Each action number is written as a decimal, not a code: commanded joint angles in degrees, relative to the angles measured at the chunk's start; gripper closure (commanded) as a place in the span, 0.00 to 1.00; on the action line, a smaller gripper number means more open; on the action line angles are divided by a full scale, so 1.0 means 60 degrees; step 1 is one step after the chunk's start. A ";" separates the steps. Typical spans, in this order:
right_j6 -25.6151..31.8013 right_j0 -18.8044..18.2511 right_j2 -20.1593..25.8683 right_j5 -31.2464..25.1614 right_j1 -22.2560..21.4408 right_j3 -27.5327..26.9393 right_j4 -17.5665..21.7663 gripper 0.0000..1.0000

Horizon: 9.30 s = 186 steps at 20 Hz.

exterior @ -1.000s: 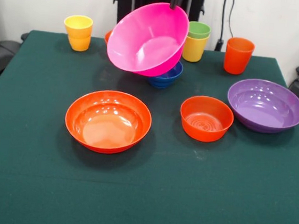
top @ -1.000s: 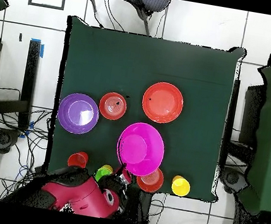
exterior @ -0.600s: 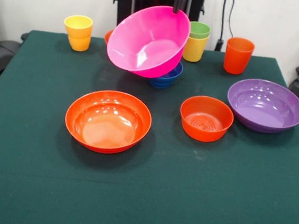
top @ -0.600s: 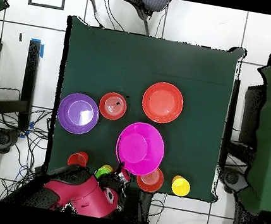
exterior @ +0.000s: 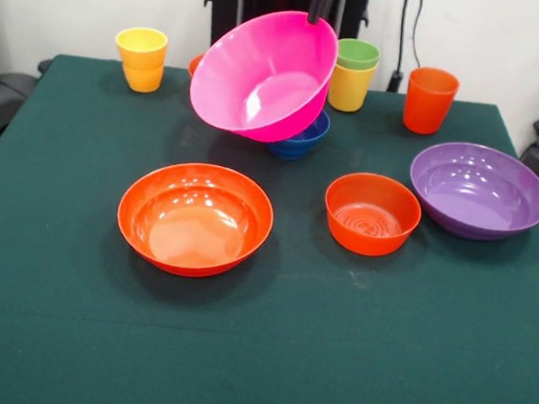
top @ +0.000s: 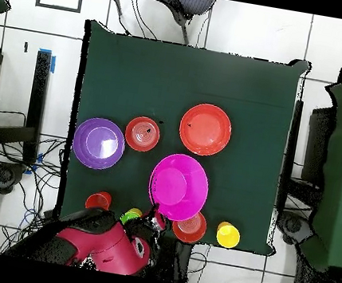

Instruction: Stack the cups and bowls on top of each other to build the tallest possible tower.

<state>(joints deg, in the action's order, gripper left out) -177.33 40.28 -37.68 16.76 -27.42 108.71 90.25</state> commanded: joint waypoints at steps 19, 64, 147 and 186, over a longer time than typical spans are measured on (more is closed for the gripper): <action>-0.0429 0.1543 0.0472 0.0057 0.1137 -0.0018 0.0661 1.00; -0.0291 0.1419 0.0765 -0.0343 0.1820 -0.0112 0.0349 1.00; -0.1215 -0.2060 0.0644 0.2378 0.1988 -0.2966 0.1642 0.00; -0.0114 -0.3516 0.1199 0.1713 0.1778 -0.3582 0.0728 0.00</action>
<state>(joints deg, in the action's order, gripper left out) -177.35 18.90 -40.79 29.00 -18.41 92.60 97.57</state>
